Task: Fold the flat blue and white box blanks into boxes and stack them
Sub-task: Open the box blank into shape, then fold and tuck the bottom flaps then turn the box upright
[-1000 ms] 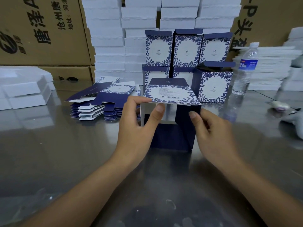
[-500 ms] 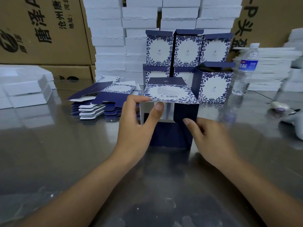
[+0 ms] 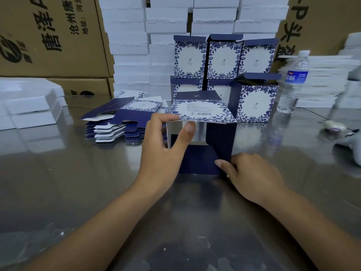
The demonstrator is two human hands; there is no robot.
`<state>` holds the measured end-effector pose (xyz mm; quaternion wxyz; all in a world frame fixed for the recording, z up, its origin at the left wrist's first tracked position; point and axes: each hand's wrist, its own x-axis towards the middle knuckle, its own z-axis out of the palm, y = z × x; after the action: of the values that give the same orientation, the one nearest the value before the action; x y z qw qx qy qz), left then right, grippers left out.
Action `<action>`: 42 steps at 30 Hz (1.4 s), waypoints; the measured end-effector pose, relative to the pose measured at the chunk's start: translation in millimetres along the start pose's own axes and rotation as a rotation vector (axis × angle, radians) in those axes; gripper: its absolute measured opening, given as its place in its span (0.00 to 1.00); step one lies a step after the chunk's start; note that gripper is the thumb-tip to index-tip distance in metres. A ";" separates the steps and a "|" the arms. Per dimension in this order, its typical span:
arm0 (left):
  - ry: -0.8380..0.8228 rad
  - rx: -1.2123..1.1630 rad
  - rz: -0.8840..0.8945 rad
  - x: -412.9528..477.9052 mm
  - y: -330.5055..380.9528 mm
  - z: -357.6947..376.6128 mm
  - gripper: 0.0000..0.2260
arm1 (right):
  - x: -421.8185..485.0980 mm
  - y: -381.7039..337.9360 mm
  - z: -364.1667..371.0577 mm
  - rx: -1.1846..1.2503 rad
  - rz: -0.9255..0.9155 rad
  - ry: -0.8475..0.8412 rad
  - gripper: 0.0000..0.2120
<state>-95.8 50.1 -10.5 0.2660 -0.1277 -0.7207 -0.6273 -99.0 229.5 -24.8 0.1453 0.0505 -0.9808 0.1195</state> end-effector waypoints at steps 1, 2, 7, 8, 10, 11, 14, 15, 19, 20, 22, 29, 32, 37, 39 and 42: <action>-0.002 0.002 0.002 -0.1 -0.3 -0.1 0.13 | 0.4 -0.3 0.0 -0.001 0.000 -0.004 0.23; -0.004 0.004 0.007 -0.3 -0.6 -0.2 0.13 | 0.5 -0.4 -0.2 0.005 -0.003 0.000 0.23; 0.031 -0.040 0.011 2.2 -0.1 -1.3 0.17 | -0.6 1.6 -1.6 0.085 -0.060 -0.006 0.23; 0.047 -0.068 0.002 3.7 0.3 -1.7 0.17 | -1.1 2.0 -1.4 0.099 -0.089 -0.012 0.22; 0.086 -0.101 -0.020 7.6 0.1 -3.4 0.16 | -2.1 1.3 -0.8 0.107 -0.143 -0.014 0.20; 0.106 -0.108 -0.029 9.2 0.0 -4.5 0.15 | -2.3 0.7 -0.4 0.106 -0.160 -0.007 0.20; 0.163 -0.133 -0.054 11.7 -0.8 -6.6 0.15 | -2.4 -1.6 -0.4 0.092 -0.166 0.015 0.22; 0.171 -0.141 -0.059 11.5 -0.5 -6.8 0.15 | -2.2 -1.6 -0.7 0.090 -0.164 0.019 0.23; 0.147 -0.138 -0.046 9.2 -0.9 -5.8 0.16 | -1.3 0.5 -1.5 0.088 -0.165 0.047 0.23; 0.145 -0.135 -0.043 9.2 -1.6 -6.0 0.16 | -1.6 1.1 -1.4 0.087 -0.165 0.054 0.24; 0.142 -0.115 -0.040 9.8 -2.9 -6.9 0.16 | -2.5 1.0 -0.4 0.085 -0.154 0.080 0.24; 0.050 -0.082 0.027 4.1 -0.4 -4.0 0.15 | 2.6 -0.9 2.1 0.398 -0.135 0.321 0.30; -0.094 -0.097 0.032 -0.8 0.8 0.7 0.15 | 2.4 -6.3 -0.9 0.593 -0.224 0.527 0.29; -0.300 -0.073 0.039 -4.3 0.9 6.8 0.24 | 4.4 -7.1 -11.6 0.524 -0.311 0.763 0.13; -0.287 -0.074 -0.006 3.2 2.4 8.2 0.35 | 4.4 -5.9 -14.9 0.517 -0.310 0.824 0.07; -0.332 -0.072 0.043 5.3 -4.1 4.0 0.23 | 3.7 -4.7 -18.9 0.559 -0.311 0.882 0.13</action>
<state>-103.2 52.5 -11.3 0.1521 -0.2544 -0.7289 -0.6172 -96.8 229.4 -5.2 0.5400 0.1770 -0.7385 0.3628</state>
